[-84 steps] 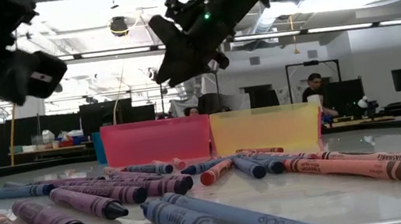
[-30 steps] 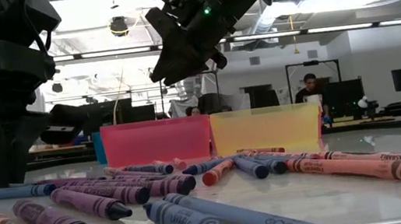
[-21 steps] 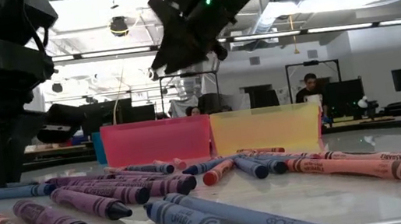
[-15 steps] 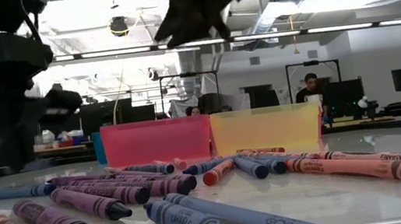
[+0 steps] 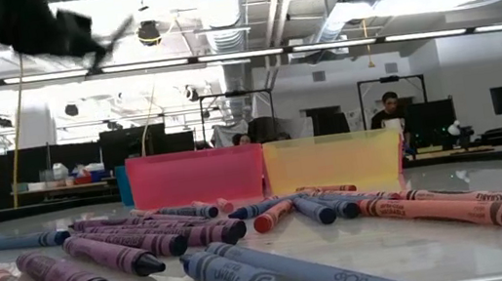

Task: Sort crayons
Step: Put the blue crayon into the blue bin

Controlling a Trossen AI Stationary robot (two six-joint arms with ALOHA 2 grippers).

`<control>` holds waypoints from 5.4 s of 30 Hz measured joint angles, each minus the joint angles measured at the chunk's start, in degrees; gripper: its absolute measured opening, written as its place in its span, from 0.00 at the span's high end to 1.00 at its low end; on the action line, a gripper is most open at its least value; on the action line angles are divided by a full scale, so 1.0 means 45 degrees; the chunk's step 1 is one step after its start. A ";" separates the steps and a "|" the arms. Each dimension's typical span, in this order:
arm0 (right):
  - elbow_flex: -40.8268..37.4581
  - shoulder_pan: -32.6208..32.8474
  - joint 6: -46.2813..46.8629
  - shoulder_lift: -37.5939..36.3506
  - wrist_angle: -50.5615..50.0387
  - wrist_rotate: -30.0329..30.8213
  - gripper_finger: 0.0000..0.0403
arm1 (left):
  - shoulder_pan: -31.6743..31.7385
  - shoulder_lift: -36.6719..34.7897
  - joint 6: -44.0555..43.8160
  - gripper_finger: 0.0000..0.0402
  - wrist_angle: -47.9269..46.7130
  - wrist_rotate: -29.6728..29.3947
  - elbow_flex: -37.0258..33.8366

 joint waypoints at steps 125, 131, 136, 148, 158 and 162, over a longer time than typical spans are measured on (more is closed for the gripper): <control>0.0000 -0.1194 -0.1665 -0.2635 -0.4699 0.1002 0.41 | 0.8087 1.1879 0.5462 0.63 -0.5965 0.5950 0.5970; 0.0000 -0.1203 -0.1669 -0.2621 -0.4665 0.1002 0.41 | 0.8055 1.2441 0.5651 0.71 -0.5865 0.5977 0.5970; 0.0000 -0.1205 -0.1662 -0.2621 -0.4688 0.1002 0.41 | 0.8034 1.3161 0.5737 0.81 -0.5810 0.5861 0.6024; 0.0000 -0.1146 -0.1465 -0.2616 -0.4665 0.1007 0.41 | 0.8011 1.3345 0.4838 0.99 -0.6084 0.5471 0.6904; 0.0000 -0.1106 -0.1465 -0.2611 -0.4665 0.1002 0.41 | 0.8011 1.3203 0.4287 1.00 -0.7422 0.5387 0.8553; 0.0000 -0.1038 -0.1473 -0.2620 -0.4665 0.1002 0.41 | 0.8011 1.2715 0.4261 1.00 -0.7487 0.5367 0.8709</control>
